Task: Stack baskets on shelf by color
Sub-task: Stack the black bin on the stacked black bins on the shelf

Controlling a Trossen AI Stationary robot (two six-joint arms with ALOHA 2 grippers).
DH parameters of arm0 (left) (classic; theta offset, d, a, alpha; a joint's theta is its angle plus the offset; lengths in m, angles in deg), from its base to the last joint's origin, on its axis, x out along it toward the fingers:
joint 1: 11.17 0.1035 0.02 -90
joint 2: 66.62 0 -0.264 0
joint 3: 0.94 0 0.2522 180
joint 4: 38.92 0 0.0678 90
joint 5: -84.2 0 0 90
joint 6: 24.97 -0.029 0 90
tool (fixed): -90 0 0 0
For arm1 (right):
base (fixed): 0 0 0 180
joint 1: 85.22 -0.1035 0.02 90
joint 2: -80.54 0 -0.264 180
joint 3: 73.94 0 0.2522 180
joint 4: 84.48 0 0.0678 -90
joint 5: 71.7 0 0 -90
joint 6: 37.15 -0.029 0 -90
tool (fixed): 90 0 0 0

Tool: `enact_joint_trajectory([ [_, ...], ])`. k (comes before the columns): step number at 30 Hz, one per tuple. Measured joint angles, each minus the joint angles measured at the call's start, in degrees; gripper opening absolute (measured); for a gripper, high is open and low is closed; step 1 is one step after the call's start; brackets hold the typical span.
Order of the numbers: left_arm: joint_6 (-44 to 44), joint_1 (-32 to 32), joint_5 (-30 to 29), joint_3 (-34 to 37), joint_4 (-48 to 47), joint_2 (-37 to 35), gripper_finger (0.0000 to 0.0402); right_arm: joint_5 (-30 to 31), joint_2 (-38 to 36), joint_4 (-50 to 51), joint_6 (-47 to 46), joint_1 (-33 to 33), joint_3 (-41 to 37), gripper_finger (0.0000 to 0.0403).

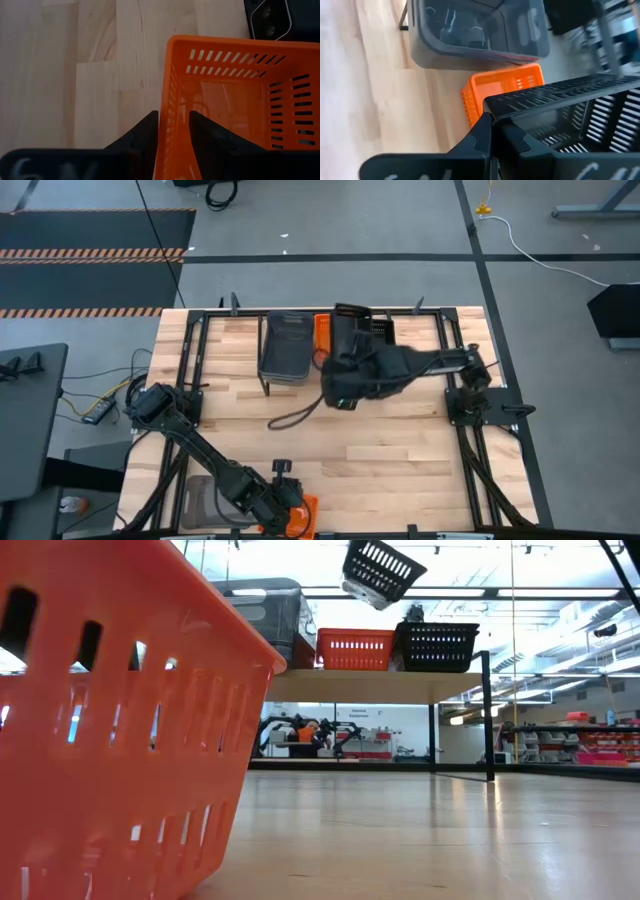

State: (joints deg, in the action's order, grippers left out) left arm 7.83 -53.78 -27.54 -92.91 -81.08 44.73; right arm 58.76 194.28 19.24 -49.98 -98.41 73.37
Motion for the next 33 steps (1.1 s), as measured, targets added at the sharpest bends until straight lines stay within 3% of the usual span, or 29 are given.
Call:
enact_joint_trajectory([
  [8,0.0,0.0,0.0,0.0,0.0,0.0,0.0117,-7.4,-7.8,0.0,-2.4,2.0,-8.5,0.0016],
  [18,-0.1,0.0,0.0,0.0,0.1,0.0,0.0117,-8.0,-16.7,0.0,-5.0,3.0,-26.5,0.0017],
  [33,0.0,0.0,0.0,0.0,0.4,0.0,0.0117,-7.5,-17.3,-1.9,-3.2,3.0,-28.1,0.0019],
])
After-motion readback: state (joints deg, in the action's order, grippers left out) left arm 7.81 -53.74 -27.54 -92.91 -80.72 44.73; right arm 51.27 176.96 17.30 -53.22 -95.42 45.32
